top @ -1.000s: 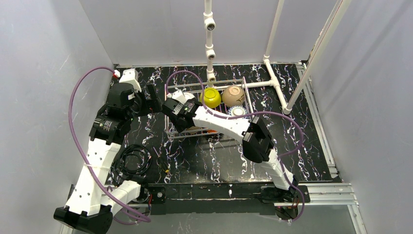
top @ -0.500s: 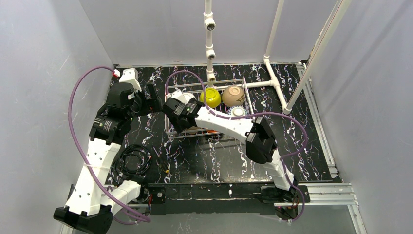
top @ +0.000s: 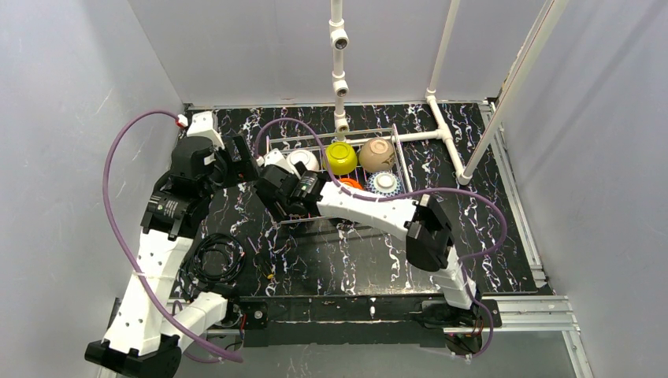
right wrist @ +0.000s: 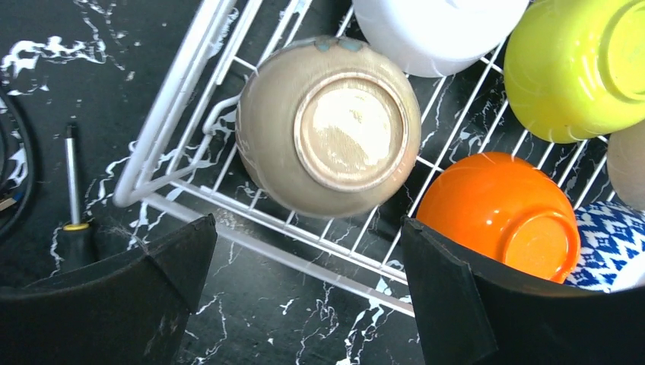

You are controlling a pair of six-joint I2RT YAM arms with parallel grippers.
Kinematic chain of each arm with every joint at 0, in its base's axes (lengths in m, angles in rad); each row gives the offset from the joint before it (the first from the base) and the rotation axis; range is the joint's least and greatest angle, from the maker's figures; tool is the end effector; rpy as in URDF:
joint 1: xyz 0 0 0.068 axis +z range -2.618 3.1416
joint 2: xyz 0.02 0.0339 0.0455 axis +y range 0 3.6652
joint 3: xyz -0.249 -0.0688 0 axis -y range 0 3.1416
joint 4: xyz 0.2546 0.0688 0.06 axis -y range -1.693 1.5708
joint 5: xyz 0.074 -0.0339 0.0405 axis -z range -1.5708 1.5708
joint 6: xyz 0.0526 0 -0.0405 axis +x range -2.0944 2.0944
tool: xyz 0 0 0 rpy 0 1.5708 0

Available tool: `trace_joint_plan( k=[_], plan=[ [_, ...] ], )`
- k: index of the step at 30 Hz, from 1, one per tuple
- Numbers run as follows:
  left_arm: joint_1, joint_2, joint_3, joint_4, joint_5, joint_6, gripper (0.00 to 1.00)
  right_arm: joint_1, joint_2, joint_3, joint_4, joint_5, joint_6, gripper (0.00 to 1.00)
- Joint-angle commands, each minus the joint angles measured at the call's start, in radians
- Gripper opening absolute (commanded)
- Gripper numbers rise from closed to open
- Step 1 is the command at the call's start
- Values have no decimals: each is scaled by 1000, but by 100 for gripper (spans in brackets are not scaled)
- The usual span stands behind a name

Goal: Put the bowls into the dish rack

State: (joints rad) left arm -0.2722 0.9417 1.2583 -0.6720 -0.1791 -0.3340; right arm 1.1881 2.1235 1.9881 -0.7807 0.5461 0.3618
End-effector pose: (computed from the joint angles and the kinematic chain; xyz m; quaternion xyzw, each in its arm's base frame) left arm 0.2093 -0.0487 0.4074 -0.0763 0.8157 -0.0997 0.5647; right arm 0.2059 0.4383 0.2562 -0.2867 0.8699 0.0342 0.3999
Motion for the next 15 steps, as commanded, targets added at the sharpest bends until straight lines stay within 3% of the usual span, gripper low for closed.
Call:
trace_joint_plan(
  k=[1,7,15],
  plan=[
    [-12,-45,12,-37,-61,-2,96,13,-82,-35,100,0,-25,99],
    [-11,-78,21,-50,-53,3,96,13,-130,-84,166,24,1,98],
    [-12,-119,83,-78,59,53,96,4,-230,-162,193,143,69,91]
  ],
)
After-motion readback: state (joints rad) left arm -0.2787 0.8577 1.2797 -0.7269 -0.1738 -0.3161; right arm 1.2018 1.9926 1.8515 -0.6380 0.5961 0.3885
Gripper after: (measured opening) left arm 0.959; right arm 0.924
